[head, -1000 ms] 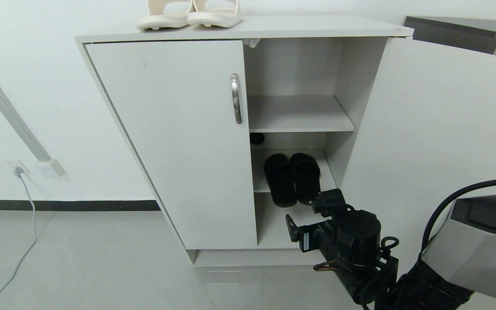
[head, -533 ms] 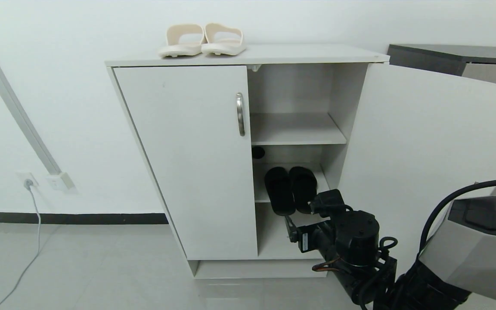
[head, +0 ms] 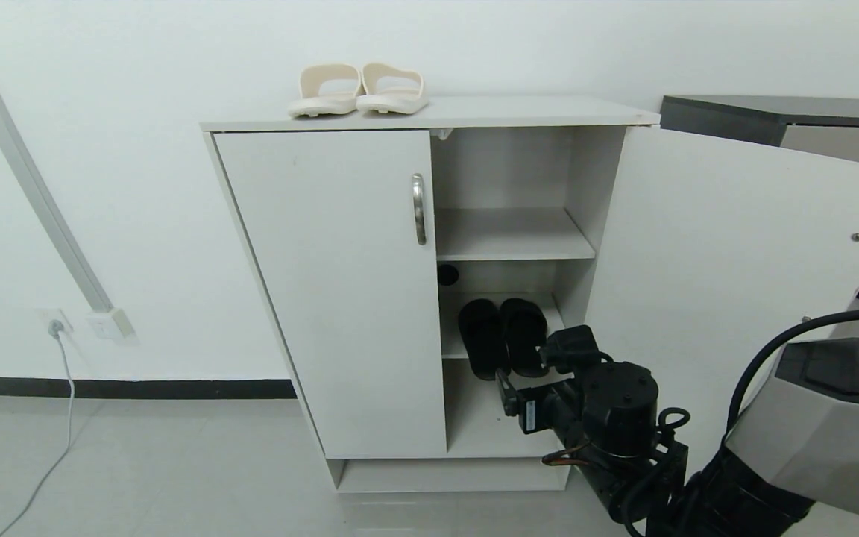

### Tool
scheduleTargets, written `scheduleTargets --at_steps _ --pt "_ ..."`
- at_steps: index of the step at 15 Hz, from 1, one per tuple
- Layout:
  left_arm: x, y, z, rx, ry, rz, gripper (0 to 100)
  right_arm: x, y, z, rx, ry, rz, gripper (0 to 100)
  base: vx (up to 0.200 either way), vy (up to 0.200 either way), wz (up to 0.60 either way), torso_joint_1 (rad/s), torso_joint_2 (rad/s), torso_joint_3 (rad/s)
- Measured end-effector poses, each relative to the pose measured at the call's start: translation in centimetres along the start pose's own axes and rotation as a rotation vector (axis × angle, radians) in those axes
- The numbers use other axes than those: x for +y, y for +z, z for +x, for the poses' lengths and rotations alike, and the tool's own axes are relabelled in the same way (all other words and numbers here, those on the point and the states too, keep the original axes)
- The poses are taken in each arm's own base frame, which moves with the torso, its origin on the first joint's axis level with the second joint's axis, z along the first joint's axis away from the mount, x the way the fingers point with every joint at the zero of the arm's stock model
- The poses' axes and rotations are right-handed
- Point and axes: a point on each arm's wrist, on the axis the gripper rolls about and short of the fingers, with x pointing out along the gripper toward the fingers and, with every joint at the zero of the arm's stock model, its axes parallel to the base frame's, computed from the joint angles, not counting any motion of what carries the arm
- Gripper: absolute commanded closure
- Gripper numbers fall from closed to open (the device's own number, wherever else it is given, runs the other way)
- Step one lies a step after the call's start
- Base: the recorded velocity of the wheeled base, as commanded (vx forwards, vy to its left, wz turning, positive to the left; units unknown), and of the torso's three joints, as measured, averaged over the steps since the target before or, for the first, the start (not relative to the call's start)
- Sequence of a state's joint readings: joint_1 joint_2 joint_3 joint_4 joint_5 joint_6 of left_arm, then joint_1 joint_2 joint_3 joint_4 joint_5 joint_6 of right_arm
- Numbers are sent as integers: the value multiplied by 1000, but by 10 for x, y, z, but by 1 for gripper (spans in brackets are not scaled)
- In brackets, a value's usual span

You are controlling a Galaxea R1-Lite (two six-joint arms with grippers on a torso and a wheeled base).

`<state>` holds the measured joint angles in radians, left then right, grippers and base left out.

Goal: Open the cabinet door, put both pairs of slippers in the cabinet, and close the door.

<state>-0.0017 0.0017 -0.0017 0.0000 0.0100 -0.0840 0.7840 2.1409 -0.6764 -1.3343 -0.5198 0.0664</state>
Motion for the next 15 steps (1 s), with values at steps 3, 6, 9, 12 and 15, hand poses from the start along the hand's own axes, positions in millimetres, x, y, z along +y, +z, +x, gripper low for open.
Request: scheduleTargets --at_steps 3,6,9,12,15 --pt "0 0 0 0 0 -1 100 0 -1 0 2 -1 -2 0 0 0 0 0 0 0" --pt "0 0 0 0 0 -1 100 0 -2 0 7 -1 -5 0 0 200 0 2 1 9" --pt "0 0 0 1 -1 -1 100 0 -2 0 7 -1 -4 0 0 200 0 4 1 2" --pt "0 0 0 0 -1 -1 100 -1 -3 0 9 -4 -6 0 0 200 0 1 2 1" --pt "0 0 0 0 -1 -1 100 0 -5 1 12 -1 -7 0 0 200 0 -1 2 2"
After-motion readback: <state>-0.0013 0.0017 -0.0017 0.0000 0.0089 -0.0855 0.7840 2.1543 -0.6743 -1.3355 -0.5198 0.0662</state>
